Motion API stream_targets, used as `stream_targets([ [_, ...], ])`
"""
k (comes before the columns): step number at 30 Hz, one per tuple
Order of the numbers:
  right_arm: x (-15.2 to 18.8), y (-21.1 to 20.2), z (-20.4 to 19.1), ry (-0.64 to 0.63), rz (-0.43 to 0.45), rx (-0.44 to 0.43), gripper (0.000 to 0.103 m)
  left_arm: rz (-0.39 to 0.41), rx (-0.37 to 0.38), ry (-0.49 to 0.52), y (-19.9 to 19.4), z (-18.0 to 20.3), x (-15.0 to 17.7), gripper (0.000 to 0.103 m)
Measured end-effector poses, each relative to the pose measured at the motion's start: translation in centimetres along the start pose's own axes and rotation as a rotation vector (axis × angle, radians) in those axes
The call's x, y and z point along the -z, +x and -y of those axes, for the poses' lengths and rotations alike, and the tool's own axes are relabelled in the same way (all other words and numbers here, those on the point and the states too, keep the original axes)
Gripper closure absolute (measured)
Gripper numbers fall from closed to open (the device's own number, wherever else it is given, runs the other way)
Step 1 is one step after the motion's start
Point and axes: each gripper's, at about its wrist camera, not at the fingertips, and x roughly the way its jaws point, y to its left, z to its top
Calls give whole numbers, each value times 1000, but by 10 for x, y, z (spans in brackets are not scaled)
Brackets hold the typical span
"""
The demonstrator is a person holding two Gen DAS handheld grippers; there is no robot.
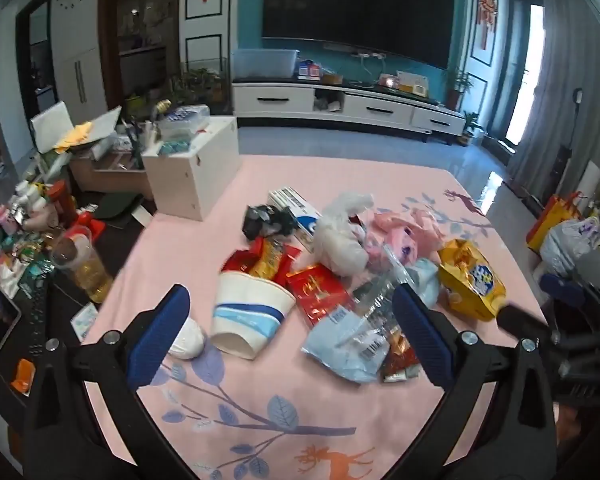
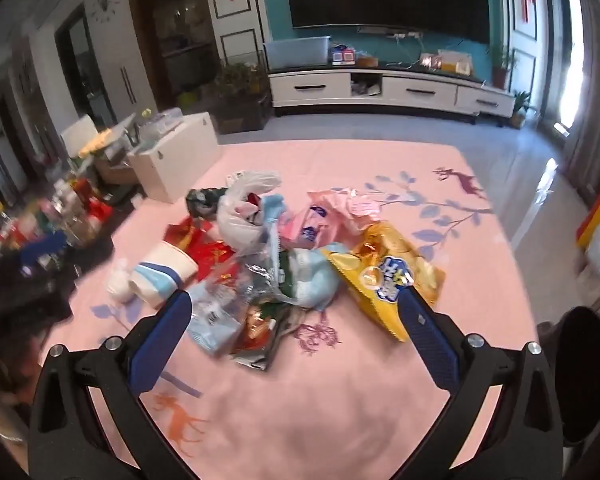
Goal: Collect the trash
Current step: 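Move both tools toward the pile of trash on the table, then grasp the clear plastic bag with the left tool while the right tool grasps the yellow chip bag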
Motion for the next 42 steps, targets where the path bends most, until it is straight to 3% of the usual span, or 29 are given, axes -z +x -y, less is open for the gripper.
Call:
stream_targets([
  [3,5,6,4,-10,-22,2,2,-54,33,-68,9,-8,10,3],
  [6,9,12,6,-6,-50,-4,2,-103,133,-93,15,-15,21,3],
  [15,12,15,23,78,-94,-64,2,-147,82,-137,30,-24,35,3],
  [24,13,13,23,83,-83,-57,4,-135,19,-99,30,-20,36,3],
  [34,11,12,36,136,-71,-48,16,-131,42,-110,30,-26,36,3],
  [36,11,13,40,145,-63,-41,25,-136,78,-123,31,-30,36,3],
  [42,8,18,54,179,-66,-21,37,-137,125,-192,37,-42,37,3],
])
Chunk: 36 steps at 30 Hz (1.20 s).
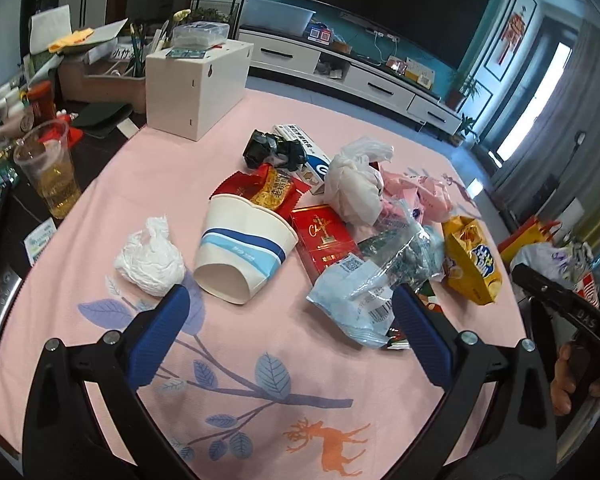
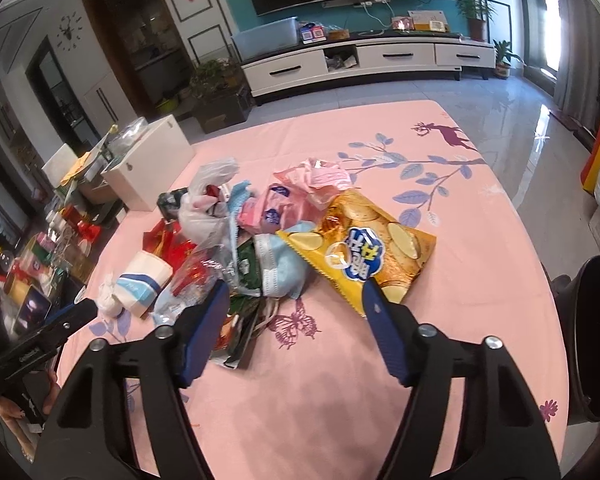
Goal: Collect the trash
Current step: 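Grasp the clear plastic bag with the left tool while the right tool grasps the yellow chip bag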
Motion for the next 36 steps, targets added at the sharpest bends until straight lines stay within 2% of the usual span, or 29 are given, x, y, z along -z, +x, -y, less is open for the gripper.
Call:
stream_targets([
  [5,-6,6,16,37,-9,30,37,-11,75,9,9,9,0,3],
  [7,-9,11,23,52,-5,44,30,-26,116,15,20,16,1,3],
  [9,-11,17,32,73,-8,51,16,-56,132,14,35,21,2,3],
  [12,-14,28,47,108,-13,53,9,-98,133,17,56,28,7,3],
  [19,-16,55,64,154,-44,56,8,-156,142,29,96,43,15,3],
  [21,-14,61,68,155,-50,55,8,-159,156,45,100,48,17,6],
  [23,-12,65,68,143,-47,73,9,-157,165,65,104,52,19,19],
  [24,-11,67,69,138,-45,88,14,-162,161,68,106,54,20,23],
  [25,-10,68,69,136,-46,91,18,-169,159,67,109,55,21,34],
  [27,-8,70,68,132,-59,88,32,-156,126,94,109,60,24,44],
  [28,-7,71,68,123,-65,90,35,-163,118,109,110,62,25,56],
  [29,-7,72,67,111,-67,93,43,-171,121,119,110,63,25,65],
  [30,-6,71,66,92,-66,104,53,-166,128,104,109,63,26,67],
  [31,-5,70,65,82,-64,108,57,-159,130,89,109,64,26,71],
  [33,-4,65,64,66,-56,105,76,-152,139,78,106,65,27,76],
  [36,-2,57,59,32,-39,108,92,-113,145,79,91,68,26,79],
])
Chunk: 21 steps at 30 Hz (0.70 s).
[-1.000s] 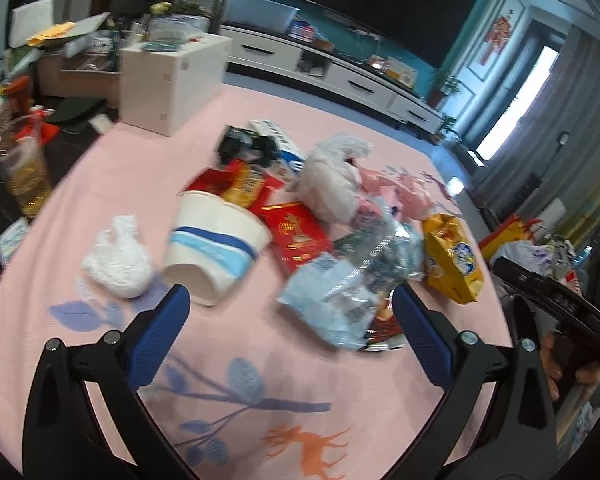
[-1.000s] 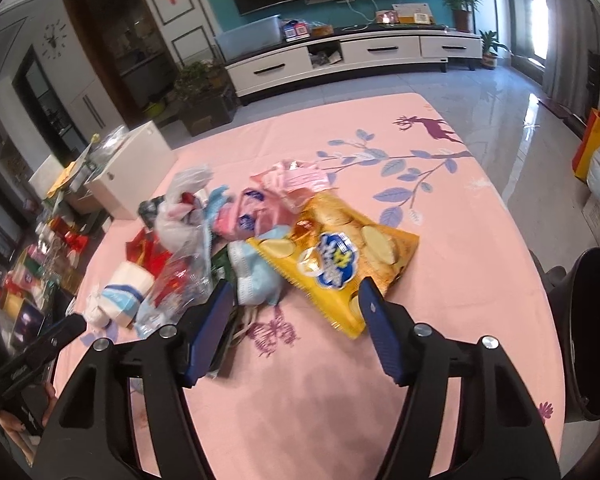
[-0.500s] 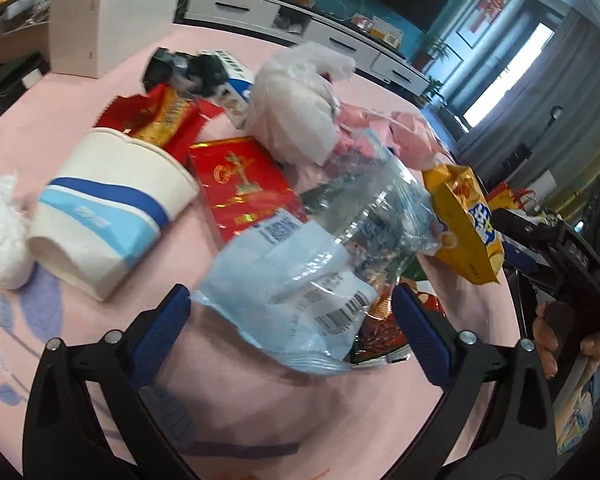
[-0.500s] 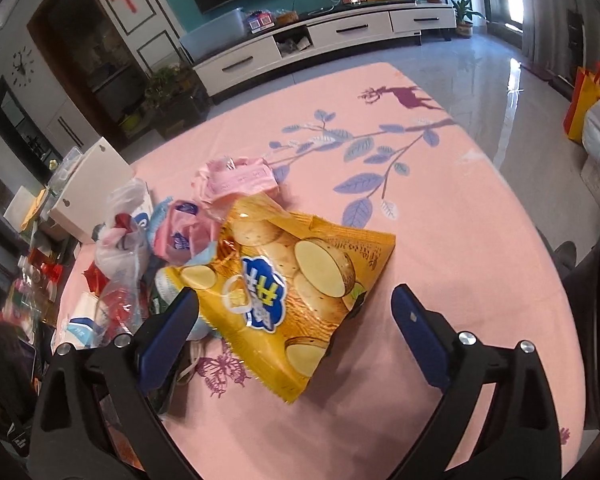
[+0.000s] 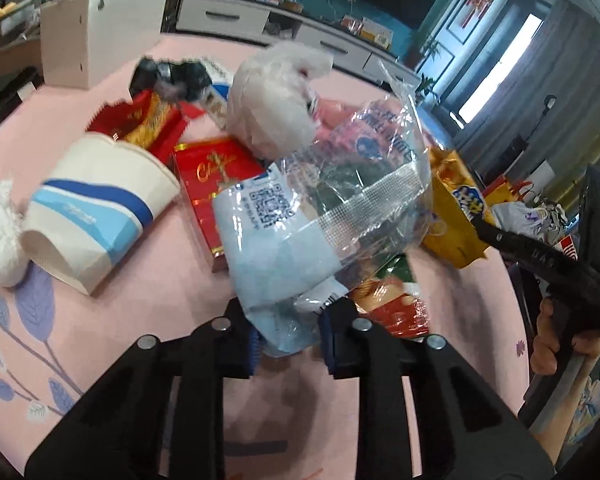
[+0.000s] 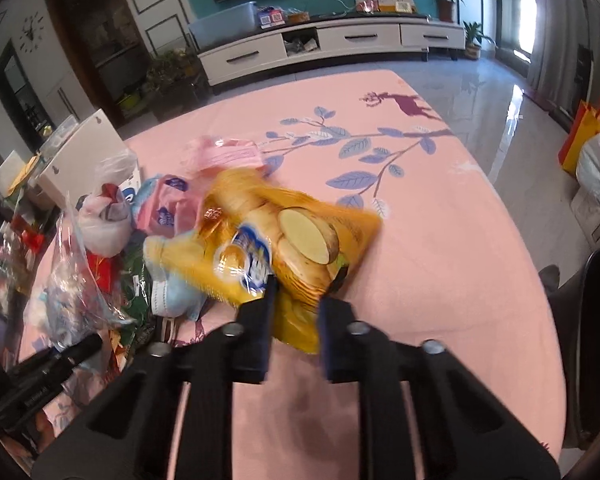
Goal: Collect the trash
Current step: 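Grasp the clear plastic bag with the left tool while the right tool grasps the yellow chip bag, then carry the clear bag and yellow chip bag over the black bin with both tools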
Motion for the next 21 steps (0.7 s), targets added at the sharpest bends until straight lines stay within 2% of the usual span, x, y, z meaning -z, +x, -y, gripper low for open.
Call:
stream_targets([
  [4,2,-11,-1,-12,30,8,101,39,16,0,-23,7,-3,80],
  [12,1,-47,16,56,82,-14,102,91,43,20,-57,22,-1,80],
  [16,-1,-77,33,88,143,-1,102,129,81,85,-74,57,1,80],
  [21,-3,-113,57,135,215,43,102,131,142,136,-72,107,4,79],
])
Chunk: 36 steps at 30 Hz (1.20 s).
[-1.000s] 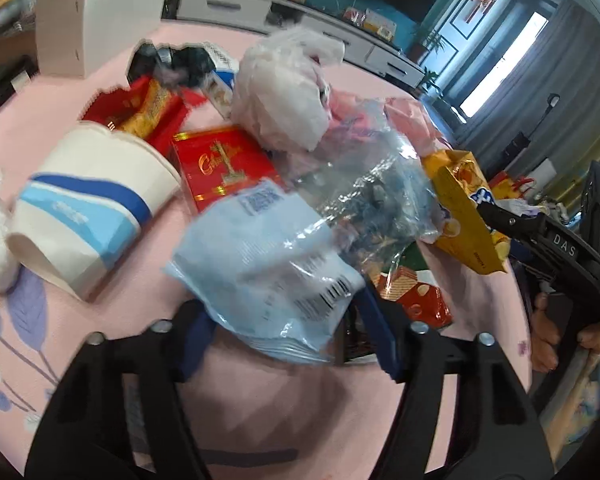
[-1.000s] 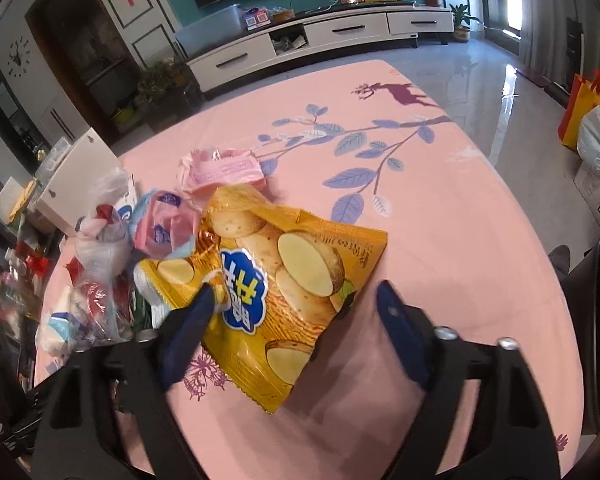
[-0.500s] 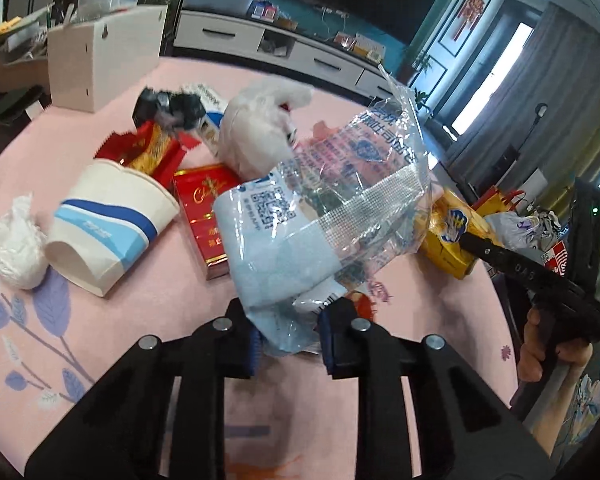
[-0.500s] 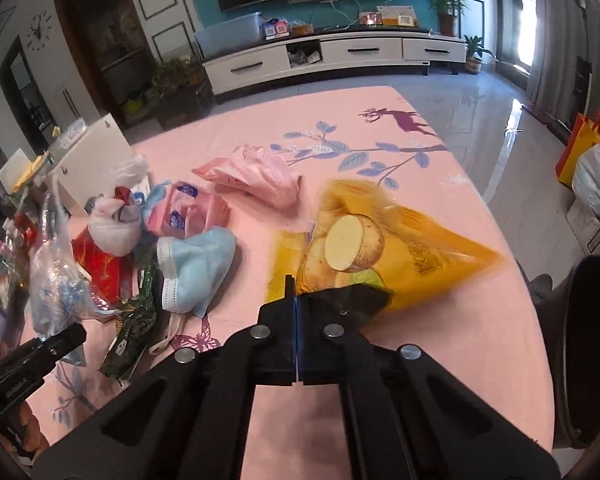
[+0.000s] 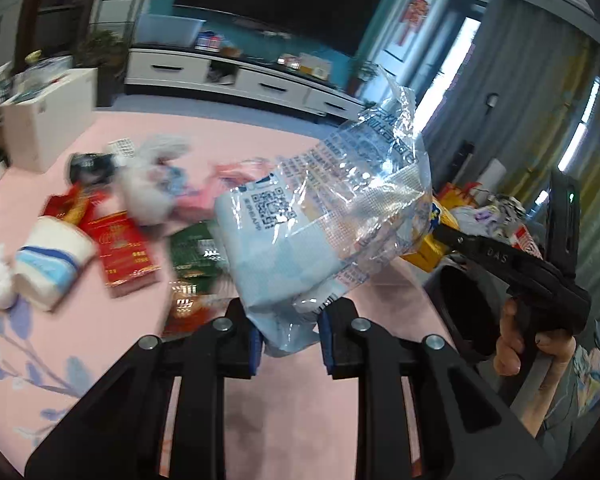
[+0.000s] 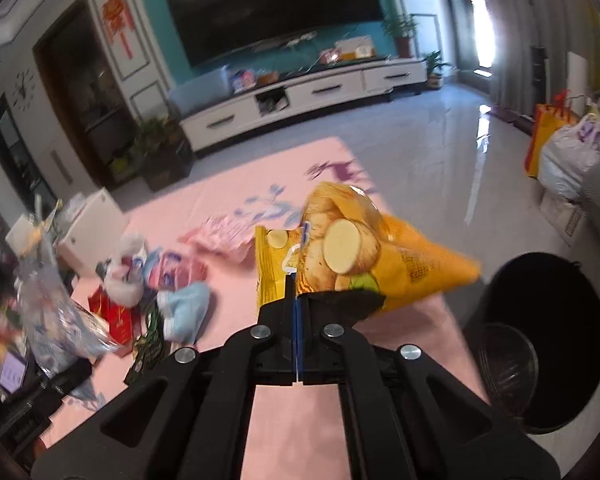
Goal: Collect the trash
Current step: 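Carry the clear bag and yellow chip bag over the black bin with both tools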
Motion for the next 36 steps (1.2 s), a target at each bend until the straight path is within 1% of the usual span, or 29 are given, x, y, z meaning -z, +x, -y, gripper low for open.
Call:
stream_targets([
  [4,-10,-25,27,50,59,30,102,-22,61,42,19,49,-5,79],
  [8,-16,-51,61,109,111,98,102,-44,97,106,36,93,-8,79],
  [10,-18,-61,77,142,129,137,102,-66,123,125,48,115,-7,79],
  [12,-18,-72,94,181,148,167,102,-89,149,132,62,129,-5,79],
  [16,-15,-83,124,241,164,226,102,-155,202,164,92,164,5,79],
  [19,-9,-89,144,281,160,264,102,-210,231,190,116,186,15,79],
  [22,0,-88,165,322,138,288,102,-251,249,217,137,205,24,79],
  [26,8,-84,194,382,107,290,102,-308,268,240,163,222,33,79],
  [31,20,-65,230,454,33,295,102,-362,246,286,194,240,44,79],
  [36,27,-47,252,513,-38,304,102,-439,246,276,227,247,51,79],
])
